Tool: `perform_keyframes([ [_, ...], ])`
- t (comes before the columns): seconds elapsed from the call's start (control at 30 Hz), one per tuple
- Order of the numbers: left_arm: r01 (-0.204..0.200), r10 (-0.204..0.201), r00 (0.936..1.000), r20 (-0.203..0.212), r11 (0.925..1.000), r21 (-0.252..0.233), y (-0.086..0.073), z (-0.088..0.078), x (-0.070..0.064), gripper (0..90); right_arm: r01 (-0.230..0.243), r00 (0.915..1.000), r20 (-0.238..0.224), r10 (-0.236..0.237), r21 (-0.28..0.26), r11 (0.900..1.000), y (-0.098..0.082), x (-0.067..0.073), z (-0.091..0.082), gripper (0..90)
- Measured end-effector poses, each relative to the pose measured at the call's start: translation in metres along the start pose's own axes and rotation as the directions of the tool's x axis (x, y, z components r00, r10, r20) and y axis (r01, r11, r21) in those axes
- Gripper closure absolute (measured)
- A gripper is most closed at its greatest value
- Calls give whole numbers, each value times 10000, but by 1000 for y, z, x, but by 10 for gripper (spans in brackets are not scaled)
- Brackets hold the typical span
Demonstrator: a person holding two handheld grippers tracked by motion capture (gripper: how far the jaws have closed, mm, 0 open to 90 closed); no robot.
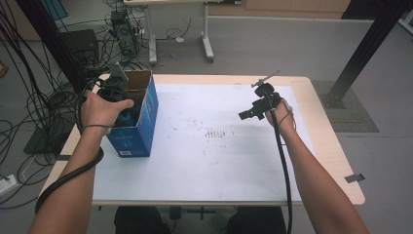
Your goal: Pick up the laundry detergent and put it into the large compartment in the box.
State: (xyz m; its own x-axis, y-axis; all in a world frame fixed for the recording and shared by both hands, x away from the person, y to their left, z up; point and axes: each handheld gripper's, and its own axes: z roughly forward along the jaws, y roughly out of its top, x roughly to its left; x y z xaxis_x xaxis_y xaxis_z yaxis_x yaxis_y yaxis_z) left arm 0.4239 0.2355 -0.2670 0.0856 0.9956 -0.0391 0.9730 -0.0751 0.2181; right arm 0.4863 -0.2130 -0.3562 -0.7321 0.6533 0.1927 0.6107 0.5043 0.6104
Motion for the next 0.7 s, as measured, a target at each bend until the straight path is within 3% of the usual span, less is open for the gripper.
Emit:
perform_keyframes([
  [0.7, -98, 97, 9999, 71, 9998, 164, 0, 0, 0, 367, 74, 10000, -19, -74, 84, 9999, 1, 0, 4, 53],
])
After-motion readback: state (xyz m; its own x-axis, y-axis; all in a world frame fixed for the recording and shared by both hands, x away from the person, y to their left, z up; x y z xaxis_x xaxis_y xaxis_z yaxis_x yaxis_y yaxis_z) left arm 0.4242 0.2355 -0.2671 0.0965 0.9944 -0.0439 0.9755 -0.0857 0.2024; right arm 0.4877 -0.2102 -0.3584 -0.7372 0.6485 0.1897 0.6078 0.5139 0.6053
